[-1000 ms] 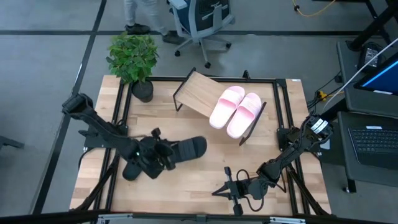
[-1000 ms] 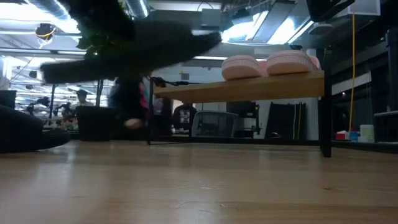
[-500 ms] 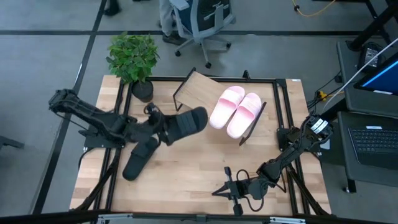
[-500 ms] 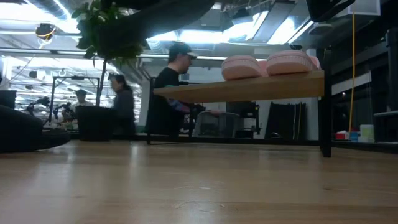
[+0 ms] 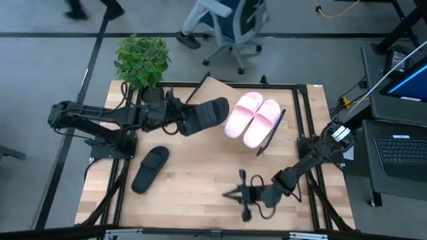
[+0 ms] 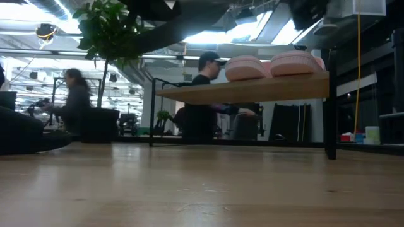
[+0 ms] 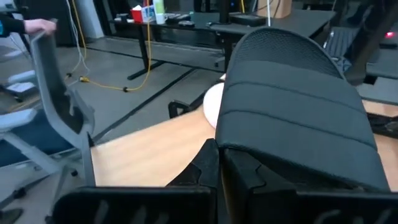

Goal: Pick and place slides into the shelf
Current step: Put the right black slide on the shelf

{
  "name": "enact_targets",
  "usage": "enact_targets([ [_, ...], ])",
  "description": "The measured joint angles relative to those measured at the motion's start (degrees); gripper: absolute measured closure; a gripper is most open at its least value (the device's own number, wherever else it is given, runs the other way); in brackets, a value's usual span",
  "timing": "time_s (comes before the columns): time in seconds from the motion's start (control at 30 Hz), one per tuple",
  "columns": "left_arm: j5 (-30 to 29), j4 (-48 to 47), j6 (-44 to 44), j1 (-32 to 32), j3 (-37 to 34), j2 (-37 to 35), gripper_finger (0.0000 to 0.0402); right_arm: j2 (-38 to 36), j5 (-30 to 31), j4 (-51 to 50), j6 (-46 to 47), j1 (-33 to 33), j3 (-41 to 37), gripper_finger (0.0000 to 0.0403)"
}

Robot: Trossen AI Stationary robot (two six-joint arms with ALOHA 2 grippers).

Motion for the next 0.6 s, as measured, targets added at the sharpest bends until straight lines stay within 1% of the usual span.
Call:
enact_targets([
  [0.07,2.6,1.1,1.1,2.0,0.0,0.0,0.0401,0.0,2.7,0.0,0.5,-1.8,0.0,0.0399],
  [0.1,4.1,1.7,1.7,2.9,0.0,0.0,0.0401,0.0,2.9,0.0,0.5,-2.7,0.0,0.0399],
  [0.2,7.5,3.4,3.0,6.1,0.0,0.5,0.0401,0.0,2.8,0.2,-0.2,-5.4,0.0,0.0399],
  [0.33,13.8,3.6,4.0,11.2,0.0,2.1,0.0401,-0.4,0.7,0.1,-0.4,-7.7,0.0,0.0399],
  [0.47,16.7,4.1,5.0,15.7,0.0,4.8,0.0401,-4.9,0.6,-0.6,-3.9,-7.8,-0.1,0.0399],
  [0.6,20.7,7.6,7.5,18.9,0.3,6.8,0.0401,-12.9,-0.8,-3.7,-6.2,-6.7,-3.1,0.0399],
])
